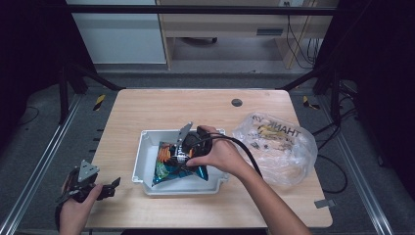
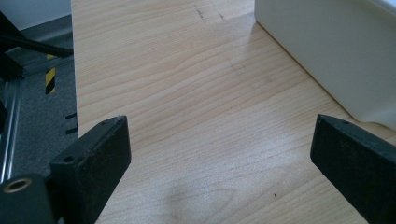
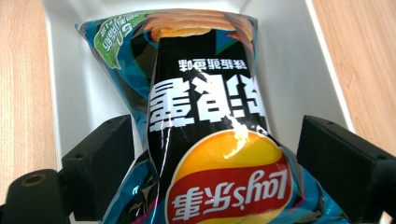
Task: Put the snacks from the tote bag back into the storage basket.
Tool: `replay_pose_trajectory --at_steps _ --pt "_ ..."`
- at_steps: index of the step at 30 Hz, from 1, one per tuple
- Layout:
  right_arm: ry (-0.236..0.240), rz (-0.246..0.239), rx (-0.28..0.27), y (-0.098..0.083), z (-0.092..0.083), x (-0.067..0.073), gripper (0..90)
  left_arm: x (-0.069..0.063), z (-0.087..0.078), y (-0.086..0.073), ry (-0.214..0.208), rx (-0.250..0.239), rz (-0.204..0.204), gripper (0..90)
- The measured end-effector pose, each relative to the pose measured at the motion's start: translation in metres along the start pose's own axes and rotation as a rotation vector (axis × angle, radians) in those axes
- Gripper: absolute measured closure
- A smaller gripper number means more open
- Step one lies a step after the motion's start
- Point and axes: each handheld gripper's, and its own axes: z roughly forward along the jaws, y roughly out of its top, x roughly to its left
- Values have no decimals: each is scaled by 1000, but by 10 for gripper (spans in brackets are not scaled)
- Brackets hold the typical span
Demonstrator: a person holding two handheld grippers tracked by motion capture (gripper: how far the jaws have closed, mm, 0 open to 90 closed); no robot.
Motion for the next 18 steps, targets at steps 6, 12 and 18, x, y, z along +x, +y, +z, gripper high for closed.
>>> replay_pose_trajectory --at_steps 6,12,18 --pt "-20 10 -20 0 -6 -1 107 0 0 0 -1 0 3 47" --pt "-33 21 -34 -1 -13 -1 102 0 0 0 -1 0 -1 47" --pt "-51 38 -72 -2 -23 -2 94 1 0 -1 0 1 -4 46"
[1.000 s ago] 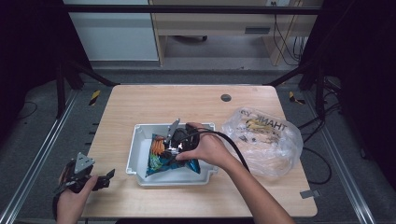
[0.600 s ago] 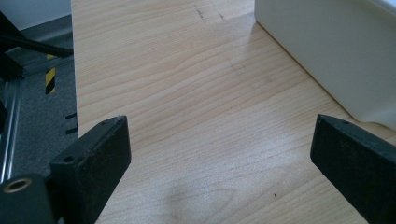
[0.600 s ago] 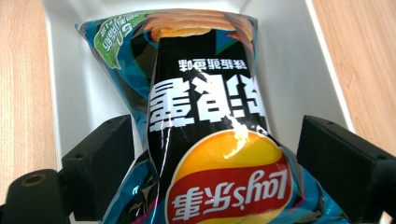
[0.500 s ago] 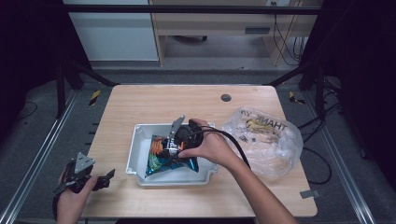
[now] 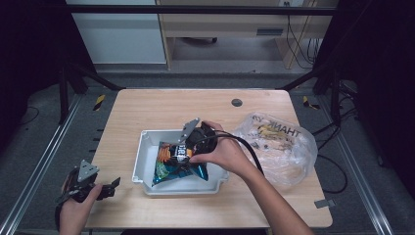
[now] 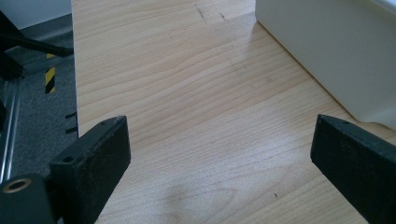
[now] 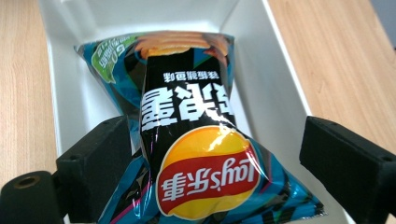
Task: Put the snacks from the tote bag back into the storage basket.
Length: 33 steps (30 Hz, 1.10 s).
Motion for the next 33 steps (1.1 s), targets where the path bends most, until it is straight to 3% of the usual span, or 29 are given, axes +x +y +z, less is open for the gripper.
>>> replay_pose_trajectory --at_steps 10,16,33 --pt "-56 26 -48 2 -18 0 81 3 -6 -6 15 -3 -18 44" --pt "-95 65 -96 -1 -34 -1 76 1 -7 -4 9 -20 -12 42" --pt "-179 124 -155 -9 -58 -8 72 1 -9 -2 7 -51 -7 38"
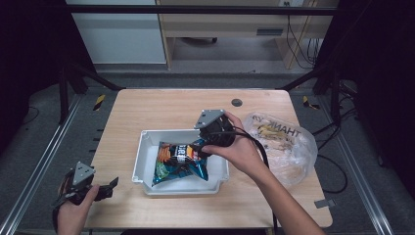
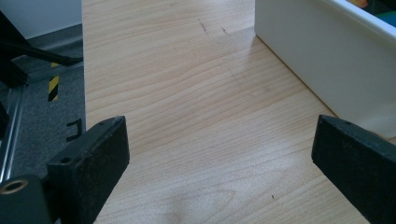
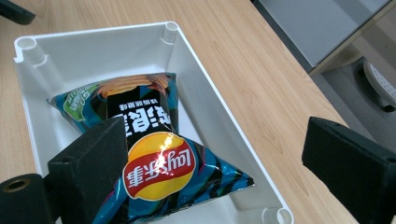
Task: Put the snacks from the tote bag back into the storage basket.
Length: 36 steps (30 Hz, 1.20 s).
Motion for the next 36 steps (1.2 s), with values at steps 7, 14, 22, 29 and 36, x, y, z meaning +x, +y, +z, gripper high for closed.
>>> replay_pose_trajectory --at_steps 7,14,22,29,36 --pt "-44 23 0 -2 -11 2 64 -1 1 2 1 -12 2 36" --pt "-70 38 -26 -5 -22 6 64 -4 1 5 -14 -24 14 36" --pt "-123 46 -20 -8 -31 8 65 -2 1 5 -6 -24 7 36" --pt "-170 87 -44 -13 -45 5 62 -4 1 6 -15 -32 5 35" --pt "-217 112 -52 -23 -65 5 79 -4 2 6 -18 -30 9 35"
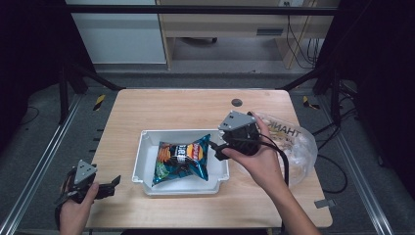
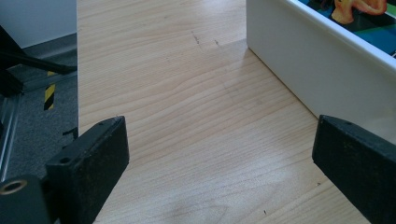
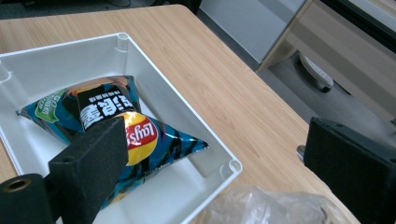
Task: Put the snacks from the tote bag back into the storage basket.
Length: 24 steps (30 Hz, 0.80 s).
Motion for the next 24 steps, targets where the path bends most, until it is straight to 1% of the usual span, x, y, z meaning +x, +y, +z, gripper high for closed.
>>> replay_pose_trajectory --at_steps 2,4,5,7,12,14,15,20,22,24 --pt "-27 0 -1 -3 -6 -1 80 0 0 0 -3 -1 -1 34" --pt "-45 3 -5 -6 -12 -3 86 -1 0 0 -6 -2 0 34" --pt "-51 10 -6 -8 -14 -4 92 -1 0 1 -8 -4 -3 34" --pt "-63 17 -10 -12 -20 -6 113 -1 2 1 -9 -2 3 34" --pt "-94 36 -16 -24 -30 -11 131 -3 5 4 -15 -3 8 34" --pt "-101 45 -17 -29 -34 -14 140 -3 7 5 -15 -1 16 34" --pt "-106 52 -20 -32 -36 -15 140 -3 7 5 -18 -4 11 34" --pt "-139 92 -31 -48 -45 -18 140 -3 8 6 -19 0 16 33" --pt "-150 102 -34 -54 -48 -20 140 -3 8 6 -21 4 17 34" --pt "-152 107 -29 -59 -50 -20 140 -4 8 6 -21 4 17 33"
